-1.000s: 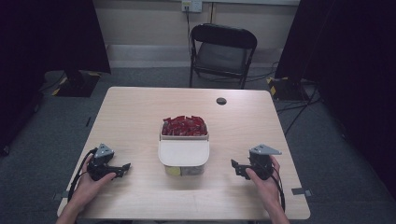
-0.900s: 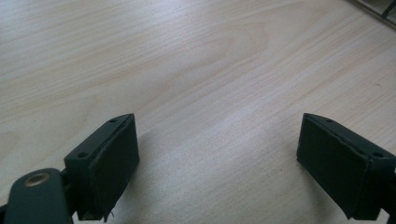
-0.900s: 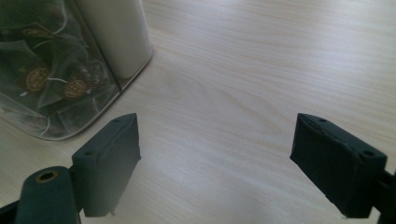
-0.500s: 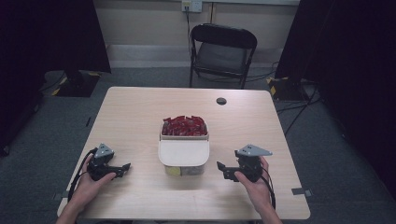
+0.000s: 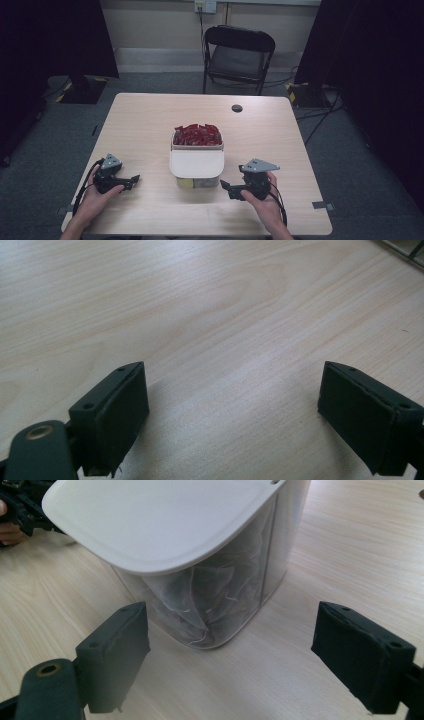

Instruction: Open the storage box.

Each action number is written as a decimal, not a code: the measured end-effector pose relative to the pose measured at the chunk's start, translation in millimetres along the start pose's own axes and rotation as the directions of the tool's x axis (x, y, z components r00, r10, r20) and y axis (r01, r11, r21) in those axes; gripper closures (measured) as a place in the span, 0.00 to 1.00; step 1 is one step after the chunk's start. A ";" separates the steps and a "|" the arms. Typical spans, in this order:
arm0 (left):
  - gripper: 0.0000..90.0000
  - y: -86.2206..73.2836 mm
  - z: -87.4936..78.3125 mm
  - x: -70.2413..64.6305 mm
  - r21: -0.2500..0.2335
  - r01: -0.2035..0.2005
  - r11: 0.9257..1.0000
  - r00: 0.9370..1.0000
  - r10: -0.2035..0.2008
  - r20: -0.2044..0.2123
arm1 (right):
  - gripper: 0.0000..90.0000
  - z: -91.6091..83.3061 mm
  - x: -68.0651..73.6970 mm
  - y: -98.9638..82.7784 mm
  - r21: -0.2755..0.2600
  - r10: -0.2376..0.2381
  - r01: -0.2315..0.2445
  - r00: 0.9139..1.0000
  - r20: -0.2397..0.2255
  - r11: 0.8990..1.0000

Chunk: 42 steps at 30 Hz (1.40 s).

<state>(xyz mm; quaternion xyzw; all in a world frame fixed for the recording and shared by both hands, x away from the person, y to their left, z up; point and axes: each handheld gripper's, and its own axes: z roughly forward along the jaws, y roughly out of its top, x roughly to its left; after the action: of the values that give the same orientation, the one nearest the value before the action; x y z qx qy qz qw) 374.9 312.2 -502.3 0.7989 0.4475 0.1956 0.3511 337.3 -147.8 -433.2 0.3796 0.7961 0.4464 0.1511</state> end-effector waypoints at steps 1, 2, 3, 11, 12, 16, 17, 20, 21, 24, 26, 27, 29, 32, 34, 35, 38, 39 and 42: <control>0.14 0.0 0.0 0.0 0.000 0.000 1.000 1.000 0.000 0.000 | 0.16 1.8 0.6 -0.2 0.004 -0.005 0.005 1.000 -0.004 1.000; 0.14 0.0 0.0 0.0 0.000 0.001 1.000 1.000 -0.001 0.000 | 0.16 3.7 1.4 0.0 0.006 -0.006 0.006 1.000 -0.007 1.000; 0.14 0.0 0.0 0.0 0.000 0.000 1.000 1.000 0.000 0.000 | 0.16 5.6 2.2 0.3 0.010 -0.007 0.007 1.000 -0.007 1.000; 0.14 0.0 0.0 0.0 0.000 0.000 1.000 1.000 0.000 0.000 | 0.16 19.0 4.9 7.6 0.012 -0.020 0.020 1.000 -0.019 1.000; 0.14 0.0 0.0 0.0 0.000 0.000 1.000 1.000 0.000 0.000 | 0.16 19.8 4.5 8.5 0.010 -0.017 0.018 1.000 -0.018 1.000; 0.14 0.0 0.0 0.0 0.000 0.000 1.000 1.000 0.000 0.000 | 0.16 23.9 5.8 10.4 0.000 -0.033 0.033 0.999 -0.011 0.999; 0.14 0.0 0.0 0.0 0.000 0.000 1.000 1.000 0.000 0.000 | 0.17 24.0 6.0 10.9 -0.001 -0.035 0.035 0.999 -0.012 0.999; 0.14 0.0 0.0 0.0 0.000 0.000 1.000 1.000 0.000 0.000 | 0.17 24.1 6.6 11.6 -0.003 -0.035 0.035 0.999 -0.009 0.999; 0.14 0.0 0.0 0.0 0.000 0.000 1.000 1.000 0.000 0.000 | 0.17 24.5 5.8 12.0 -0.003 -0.028 0.028 1.000 -0.015 1.000; 0.14 0.0 0.0 0.0 0.000 0.000 1.000 1.000 0.000 0.000 | 0.16 25.0 5.2 12.1 -0.002 -0.026 0.026 0.999 -0.017 1.000; 0.14 0.0 0.0 0.0 0.000 0.000 1.000 1.000 0.000 0.000 | 0.16 24.5 5.1 12.2 -0.004 -0.023 0.023 1.000 -0.020 1.000; 0.14 0.0 0.0 0.0 0.000 0.000 1.000 1.000 0.000 0.000 | 0.16 24.0 5.2 13.0 -0.006 -0.022 0.022 1.000 -0.021 1.000; 0.14 0.0 0.0 0.0 0.000 0.000 1.000 1.000 0.000 0.000 | 0.16 23.6 5.3 13.6 -0.008 -0.019 0.019 1.000 -0.023 1.000; 0.14 0.0 0.0 0.0 0.000 0.001 1.000 1.000 -0.001 0.000 | 0.15 23.6 4.8 15.6 -0.011 -0.015 0.015 0.999 -0.036 1.000; 0.14 0.0 0.0 0.0 0.000 0.000 1.000 1.000 0.000 0.000 | 0.15 24.3 5.0 16.0 -0.010 -0.016 0.016 0.999 -0.039 1.000; 0.14 0.0 0.0 0.0 0.000 0.000 1.000 1.000 0.000 0.000 | 0.15 24.3 5.2 16.1 -0.011 -0.014 0.014 0.999 -0.040 1.000; 0.14 0.0 0.0 0.0 0.000 0.001 1.000 1.000 -0.001 0.000 | 0.15 23.4 5.9 16.5 -0.013 -0.007 0.006 0.999 -0.037 1.000; 0.14 0.0 0.0 0.0 0.000 0.000 1.000 1.000 0.000 0.000 | 0.15 22.8 6.2 17.1 -0.019 -0.002 0.001 0.999 -0.036 1.000; 0.14 0.0 0.0 0.0 0.000 0.000 1.000 1.000 0.000 0.000 | 0.15 20.3 5.5 21.7 -0.034 -0.001 0.000 0.999 -0.039 0.999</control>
<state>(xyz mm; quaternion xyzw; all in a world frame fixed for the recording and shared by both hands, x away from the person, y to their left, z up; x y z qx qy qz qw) 374.9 312.1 -502.3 0.7987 0.4476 0.1956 0.3513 355.6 -124.9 -426.0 0.3678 0.7913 0.4673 0.1421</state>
